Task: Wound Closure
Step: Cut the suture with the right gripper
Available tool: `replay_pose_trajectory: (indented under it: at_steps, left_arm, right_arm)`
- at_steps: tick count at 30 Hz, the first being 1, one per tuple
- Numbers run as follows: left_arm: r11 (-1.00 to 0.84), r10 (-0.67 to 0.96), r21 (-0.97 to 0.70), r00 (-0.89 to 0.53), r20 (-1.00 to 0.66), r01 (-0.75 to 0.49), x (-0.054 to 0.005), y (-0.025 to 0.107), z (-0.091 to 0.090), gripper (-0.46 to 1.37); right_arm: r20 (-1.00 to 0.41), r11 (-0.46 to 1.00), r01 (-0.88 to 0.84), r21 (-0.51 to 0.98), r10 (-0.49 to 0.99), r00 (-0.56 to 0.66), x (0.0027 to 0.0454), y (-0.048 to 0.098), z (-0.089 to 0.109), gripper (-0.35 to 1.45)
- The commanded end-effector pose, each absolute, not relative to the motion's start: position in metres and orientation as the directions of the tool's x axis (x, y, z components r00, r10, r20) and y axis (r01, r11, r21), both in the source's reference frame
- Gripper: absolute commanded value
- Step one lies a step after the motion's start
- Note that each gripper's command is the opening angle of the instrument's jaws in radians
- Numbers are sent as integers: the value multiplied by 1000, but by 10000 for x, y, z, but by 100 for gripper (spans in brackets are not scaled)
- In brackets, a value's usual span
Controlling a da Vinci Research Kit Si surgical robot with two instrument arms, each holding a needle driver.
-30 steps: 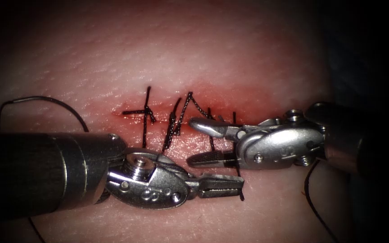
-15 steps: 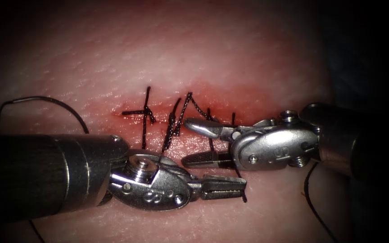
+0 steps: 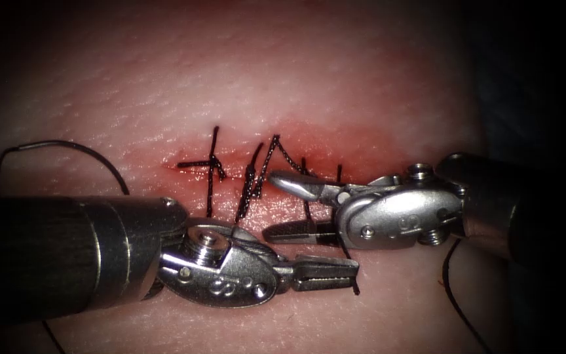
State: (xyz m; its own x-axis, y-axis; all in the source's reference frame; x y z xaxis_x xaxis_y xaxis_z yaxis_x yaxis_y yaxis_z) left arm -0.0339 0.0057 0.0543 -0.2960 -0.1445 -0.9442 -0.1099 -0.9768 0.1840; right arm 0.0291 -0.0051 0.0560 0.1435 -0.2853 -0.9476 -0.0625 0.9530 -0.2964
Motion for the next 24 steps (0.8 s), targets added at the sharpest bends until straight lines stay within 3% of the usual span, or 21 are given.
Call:
replay_pose_trajectory:
  at_steps: [1, 3, 4, 24]
  left_arm:
    - [-977, -145, 184, -296, -944, -108, -339, 57, 543, -35]
    - [-977, -144, 184, -298, -944, -110, -339, 57, 543, -35]
    - [-977, -144, 184, -298, -944, -110, -339, 57, 543, -35]
    - [-976, -150, 190, -299, -942, -108, -338, 56, 542, -35]
  right_arm:
    - [-949, 954, -62, -292, -281, 146, 291, -52, 560, 19]
    - [-948, 954, -62, -292, -281, 146, 291, -52, 560, -11]
    - [-948, 954, -61, -292, -281, 146, 291, -52, 560, -35]
    - [-950, 956, -63, -288, -277, 144, 285, -50, 555, -35]
